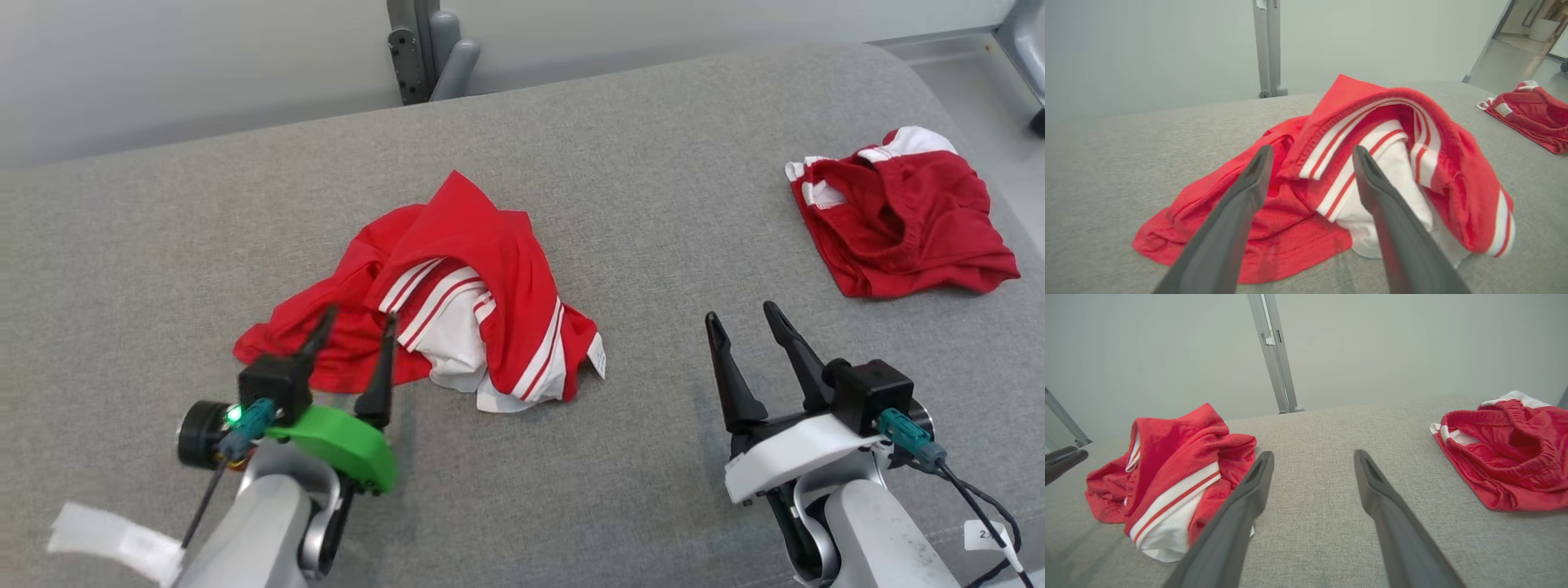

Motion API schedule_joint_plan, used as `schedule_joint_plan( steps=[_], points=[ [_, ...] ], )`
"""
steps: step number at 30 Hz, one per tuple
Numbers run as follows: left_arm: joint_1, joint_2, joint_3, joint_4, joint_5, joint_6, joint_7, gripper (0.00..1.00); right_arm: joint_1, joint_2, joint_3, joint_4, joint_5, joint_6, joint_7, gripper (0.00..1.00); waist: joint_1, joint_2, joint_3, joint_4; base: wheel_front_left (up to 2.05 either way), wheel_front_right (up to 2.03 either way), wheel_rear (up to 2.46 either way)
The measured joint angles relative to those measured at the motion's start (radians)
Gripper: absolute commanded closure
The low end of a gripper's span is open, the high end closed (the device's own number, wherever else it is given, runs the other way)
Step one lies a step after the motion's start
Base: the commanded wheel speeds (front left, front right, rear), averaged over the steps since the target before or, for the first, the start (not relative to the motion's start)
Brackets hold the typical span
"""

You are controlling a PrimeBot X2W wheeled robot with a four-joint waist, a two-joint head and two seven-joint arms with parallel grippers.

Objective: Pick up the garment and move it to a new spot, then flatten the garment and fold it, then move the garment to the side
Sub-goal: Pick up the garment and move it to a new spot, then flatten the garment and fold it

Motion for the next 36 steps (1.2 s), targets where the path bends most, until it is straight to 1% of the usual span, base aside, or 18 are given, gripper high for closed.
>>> schedule_joint_plan(
  steps=[3,6,12,18,24,28,31,36],
  points=[
    [0.085,0.03,0.105,-0.064,0.03,0.032,0.0,0.0,0.012,0.0,-0.007,-0.002,0.003,0.0,0.0,0.0,0.0,0.0,-0.023,0.016,0.0,0.0,0.0],
    [0.168,0.033,0.208,-0.128,0.051,0.048,0.0,0.0,0.033,0.0,-0.016,-0.001,0.004,0.0,0.0,0.0,0.0,0.0,-0.046,0.034,0.0,0.0,0.0],
    [0.313,0.02,0.339,-0.195,0.119,0.045,0.0,0.0,0.078,0.0,-0.027,0.002,0.006,0.0,0.0,0.0,0.0,0.0,-0.095,0.067,0.0,0.0,0.0],
    [0.435,-0.033,0.443,-0.257,0.174,0.017,0.0,0.0,0.117,0.0,-0.035,0.003,0.006,0.0,0.0,0.0,0.0,0.0,-0.139,0.089,0.0,0.0,0.0],
    [0.51,-0.077,0.507,-0.277,0.227,-0.018,0.0,0.0,0.147,0.0,-0.038,0.003,0.005,0.0,0.0,0.0,0.0,0.0,-0.163,0.091,0.0,0.0,0.0],
    [0.522,-0.1,0.538,-0.282,0.245,-0.036,0.0,0.0,0.152,0.001,-0.035,0.004,0.002,0.0,0.0,0.0,0.0,0.0,-0.167,0.085,0.0,0.0,0.0],
    [0.522,-0.106,0.553,-0.286,0.258,-0.05,0.0,0.0,0.156,0.0,-0.03,0.004,0.002,0.0,0.0,0.0,0.0,0.0,-0.164,0.084,0.0,0.0,0.0],
    [0.516,-0.122,0.552,-0.286,0.273,-0.068,0.0,0.0,0.131,0.0,0.033,0.003,-0.01,0.0,0.0,0.0,0.0,0.0,-0.152,0.097,0.0,0.0,0.0]
  ],
)
